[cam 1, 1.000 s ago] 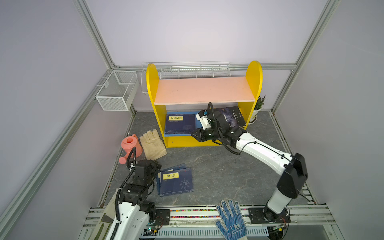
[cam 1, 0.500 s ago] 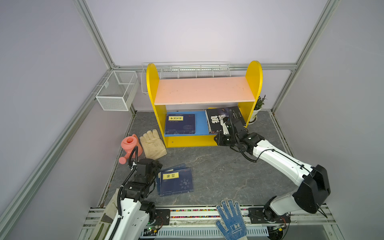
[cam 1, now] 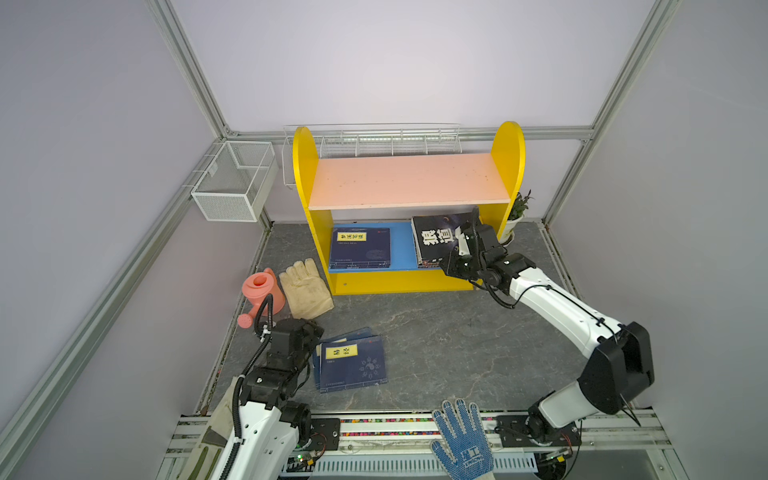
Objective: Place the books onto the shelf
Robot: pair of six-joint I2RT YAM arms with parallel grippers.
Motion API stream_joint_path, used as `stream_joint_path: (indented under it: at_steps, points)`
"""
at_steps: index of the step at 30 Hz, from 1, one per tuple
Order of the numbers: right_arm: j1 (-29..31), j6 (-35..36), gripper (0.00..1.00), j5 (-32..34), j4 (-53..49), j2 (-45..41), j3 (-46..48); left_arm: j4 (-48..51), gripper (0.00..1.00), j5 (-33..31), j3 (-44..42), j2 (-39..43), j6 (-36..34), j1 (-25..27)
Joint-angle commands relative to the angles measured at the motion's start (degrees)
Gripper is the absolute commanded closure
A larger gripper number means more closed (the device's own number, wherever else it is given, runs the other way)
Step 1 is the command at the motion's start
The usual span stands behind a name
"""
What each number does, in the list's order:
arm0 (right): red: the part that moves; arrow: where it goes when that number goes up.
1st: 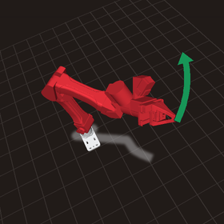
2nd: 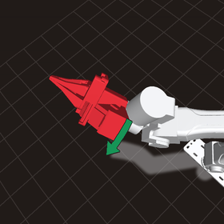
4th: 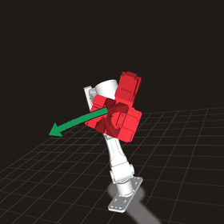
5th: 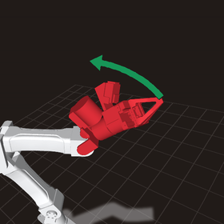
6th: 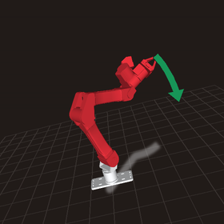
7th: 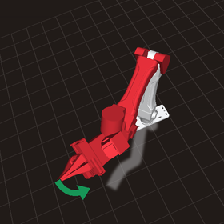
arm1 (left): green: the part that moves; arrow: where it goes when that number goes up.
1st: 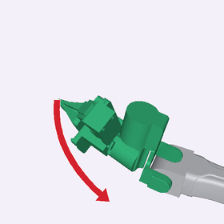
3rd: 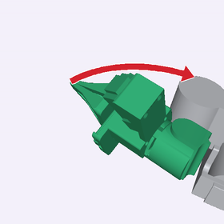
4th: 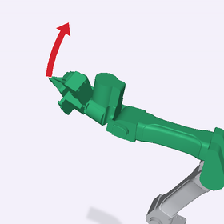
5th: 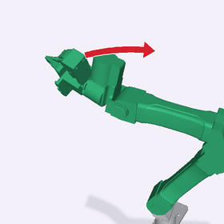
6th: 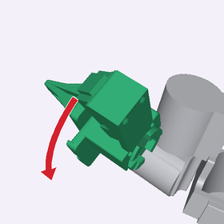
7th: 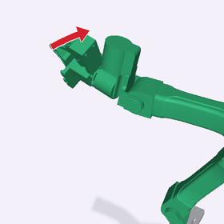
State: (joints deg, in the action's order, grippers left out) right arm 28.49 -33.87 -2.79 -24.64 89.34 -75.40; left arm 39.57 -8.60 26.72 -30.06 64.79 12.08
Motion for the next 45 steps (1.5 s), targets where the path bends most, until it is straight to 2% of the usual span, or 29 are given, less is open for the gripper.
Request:
stream_joint_path:
  at_steps: [1, 16, 21, 24, 29, 32, 34, 38, 41, 45]
  points:
    - [-0.96, 0.03, 0.76, -1.19, 2.37, 1.35, -2.46, 1.83, 0.17, -1.19, -0.86, 0.93, 1.11, 0.23]
    - [-2.14, -0.01, 0.76, -1.56, 2.88, 2.90, -5.39, 2.11, 0.16, -1.56, -1.06, 1.20, 0.44, 0.22]
    - [0.23, 2.88, 0.74, -1.31, 2.34, 0.59, -2.31, 3.45, 0.16, -2.71, -0.53, -0.68, -2.22, 0.21]
    - [4.90, 7.46, 0.66, -2.38, 2.49, -0.63, 1.31, 3.58, 0.15, -2.36, -0.34, -2.53, -6.80, 0.23]
    - [17.33, 23.83, 0.45, -5.95, -5.90, 4.26, 0.74, 2.09, 0.16, 1.02, 0.65, -7.62, -12.30, 0.18]
    - [24.43, 34.62, 0.40, -4.96, -14.58, 9.86, -3.23, 1.50, 0.16, 4.64, 1.69, -12.01, -16.29, 0.16]
    - [27.07, 38.75, 0.39, -7.40, -18.51, 13.50, -4.99, 1.41, 0.16, 7.39, 1.98, -15.32, -18.64, 0.23]
    - [28.95, 42.95, 0.36, -13.24, -22.14, 19.20, -7.72, 0.76, 0.17, 11.76, 0.11, -18.25, -20.02, 1.09]
    - [28.66, 45.82, 0.35, -16.84, -23.69, 23.48, -10.16, 0.15, 0.17, 10.76, -0.22, -18.78, -19.66, 3.37]
    - [28.08, 46.28, 0.35, -22.04, -22.90, 29.57, -13.96, -1.47, 0.19, 10.95, -1.08, -20.38, -19.88, 4.27]
